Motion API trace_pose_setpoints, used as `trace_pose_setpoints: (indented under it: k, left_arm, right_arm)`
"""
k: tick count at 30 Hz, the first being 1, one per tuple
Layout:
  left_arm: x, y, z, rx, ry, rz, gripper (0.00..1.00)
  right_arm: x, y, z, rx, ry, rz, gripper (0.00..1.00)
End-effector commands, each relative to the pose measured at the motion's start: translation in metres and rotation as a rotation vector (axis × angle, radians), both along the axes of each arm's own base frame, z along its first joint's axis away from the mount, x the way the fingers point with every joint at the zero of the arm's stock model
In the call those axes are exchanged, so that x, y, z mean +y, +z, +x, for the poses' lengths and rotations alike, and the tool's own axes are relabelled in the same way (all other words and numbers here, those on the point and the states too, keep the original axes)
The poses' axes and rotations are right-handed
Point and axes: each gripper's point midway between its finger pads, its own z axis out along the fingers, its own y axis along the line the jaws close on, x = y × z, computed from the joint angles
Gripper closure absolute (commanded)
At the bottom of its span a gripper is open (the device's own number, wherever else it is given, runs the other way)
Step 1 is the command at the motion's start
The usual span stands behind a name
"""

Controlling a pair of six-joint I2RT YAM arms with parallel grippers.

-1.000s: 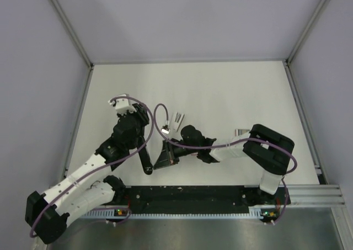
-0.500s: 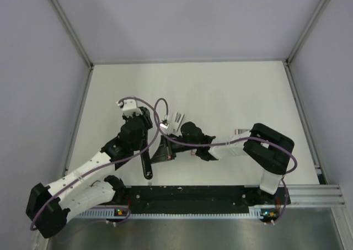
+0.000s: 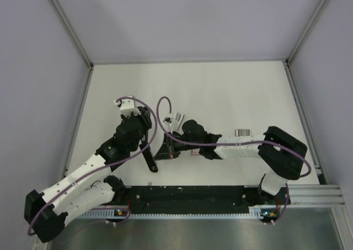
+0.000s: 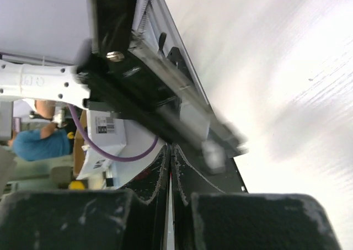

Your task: Unload the staples from the stapler

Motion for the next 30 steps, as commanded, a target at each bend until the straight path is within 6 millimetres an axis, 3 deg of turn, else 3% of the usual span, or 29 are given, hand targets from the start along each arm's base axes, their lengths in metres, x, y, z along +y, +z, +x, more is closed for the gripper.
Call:
trace_pose_setpoints:
  k: [1,9,14,20,24,30]
  left_arm:
    - [-0.003,0.068,0.0,-0.142,-0.011,-0.115,1.0]
    - [0.01,0.103,-0.009,-0.196,0.002,-0.114,1.0]
    - [0.019,0.11,-0.01,-0.221,0.035,-0.097,1.0]
    - [0.02,0.093,0.0,-0.241,0.064,-0.045,1.0]
    - [0.012,0.091,0.003,-0.236,0.041,-0.062,1.0]
    - [0.005,0.098,-0.004,-0.208,-0.003,-0.123,1.0]
  right_arm:
    - [-0.015,0.043,0.013,-0.205,-0.048,0.011,1.0]
    - [-0.046,0.048,0.026,-0.329,-0.13,-0.118,1.0]
    - [-0.053,0.042,0.028,-0.34,-0.15,-0.143,1.0]
    - [-0.054,0.032,0.028,-0.341,-0.15,-0.161,1.0]
    - [-0.05,0.015,0.034,-0.325,-0.157,-0.204,1.0]
    - [-0.022,-0.004,0.055,-0.29,-0.22,-0.2,1.0]
